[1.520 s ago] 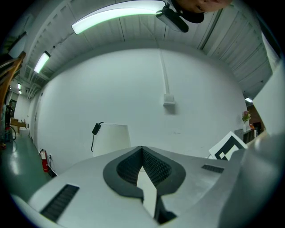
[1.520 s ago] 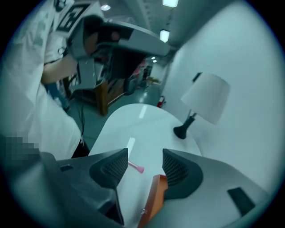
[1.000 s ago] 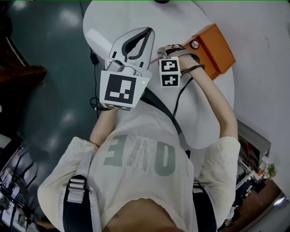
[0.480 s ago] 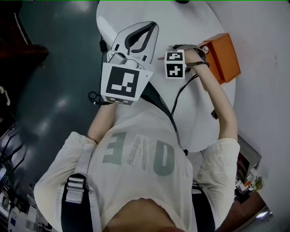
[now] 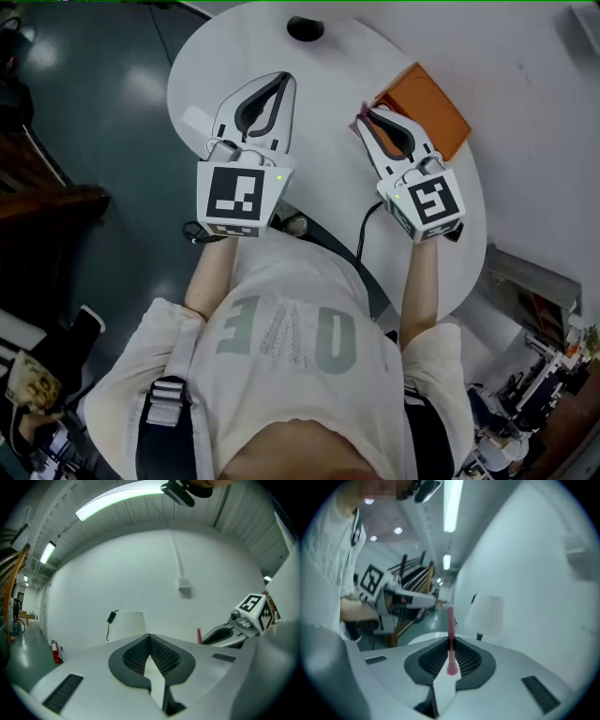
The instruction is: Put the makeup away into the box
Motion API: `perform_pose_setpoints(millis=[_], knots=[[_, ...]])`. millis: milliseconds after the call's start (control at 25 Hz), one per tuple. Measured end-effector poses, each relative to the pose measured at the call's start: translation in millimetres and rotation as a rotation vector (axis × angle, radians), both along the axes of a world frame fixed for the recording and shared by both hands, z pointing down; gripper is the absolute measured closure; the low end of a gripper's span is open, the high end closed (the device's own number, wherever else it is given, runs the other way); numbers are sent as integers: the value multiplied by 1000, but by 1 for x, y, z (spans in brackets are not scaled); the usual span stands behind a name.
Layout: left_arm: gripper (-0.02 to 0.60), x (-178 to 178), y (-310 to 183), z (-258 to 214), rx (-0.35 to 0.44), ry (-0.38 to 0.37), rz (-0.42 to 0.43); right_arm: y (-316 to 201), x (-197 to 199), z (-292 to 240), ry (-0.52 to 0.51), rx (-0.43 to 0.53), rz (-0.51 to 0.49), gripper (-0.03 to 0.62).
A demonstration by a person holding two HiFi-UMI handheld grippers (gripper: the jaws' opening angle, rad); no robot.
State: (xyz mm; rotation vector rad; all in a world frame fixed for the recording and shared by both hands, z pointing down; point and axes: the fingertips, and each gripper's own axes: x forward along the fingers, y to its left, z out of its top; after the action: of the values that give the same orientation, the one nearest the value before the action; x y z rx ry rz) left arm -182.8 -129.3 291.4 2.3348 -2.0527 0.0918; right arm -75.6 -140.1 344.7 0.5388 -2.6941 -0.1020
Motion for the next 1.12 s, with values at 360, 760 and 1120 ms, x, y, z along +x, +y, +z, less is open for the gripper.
perform_pose_setpoints(millis=[360,760,1120], knots=[[574,68,-19,-34,79,33,166,54,133,-95,-722,-51,363,545],[574,83,-21,-34,80,18,209,28,126,-63,-395,-57,388,545],[574,73,-15,-8,19,14,152,-62,116,141,736,-328,119,545]])
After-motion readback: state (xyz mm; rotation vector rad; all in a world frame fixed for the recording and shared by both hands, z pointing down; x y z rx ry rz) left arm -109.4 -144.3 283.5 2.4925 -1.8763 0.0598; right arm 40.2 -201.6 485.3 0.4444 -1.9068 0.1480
